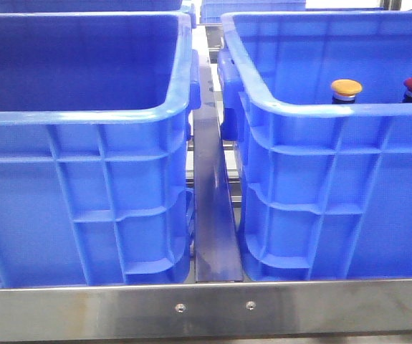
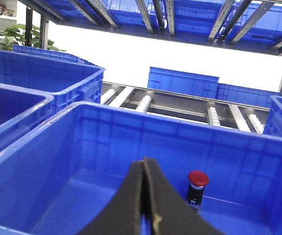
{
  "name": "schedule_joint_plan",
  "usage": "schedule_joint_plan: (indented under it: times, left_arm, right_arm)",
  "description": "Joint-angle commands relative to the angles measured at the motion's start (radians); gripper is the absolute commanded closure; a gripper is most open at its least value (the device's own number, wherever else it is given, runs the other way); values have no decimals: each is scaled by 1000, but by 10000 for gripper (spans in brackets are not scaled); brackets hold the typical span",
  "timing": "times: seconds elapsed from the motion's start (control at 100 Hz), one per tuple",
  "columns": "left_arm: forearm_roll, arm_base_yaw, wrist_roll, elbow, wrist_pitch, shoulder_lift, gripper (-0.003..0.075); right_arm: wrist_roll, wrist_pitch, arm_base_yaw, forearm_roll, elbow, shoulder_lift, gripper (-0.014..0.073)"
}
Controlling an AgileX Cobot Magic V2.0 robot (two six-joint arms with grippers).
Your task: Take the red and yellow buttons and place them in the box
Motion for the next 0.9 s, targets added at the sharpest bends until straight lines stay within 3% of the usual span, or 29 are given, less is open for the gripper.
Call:
schedule_joint_plan:
  times: [0.0, 0.74, 0.89]
  left_arm:
    - [-6, 0, -9, -23, -87, 12, 741]
    - [-6, 0, -9, -19, -86, 12, 741]
    - [-2, 0, -11, 39, -140, 12, 741]
  right_arm:
    - [-11, -20, -1, 20, -22, -11, 662]
    - [-11, -20, -1, 21, -22, -11, 662]
    - [-11, -18, -1, 21, -22, -11, 662]
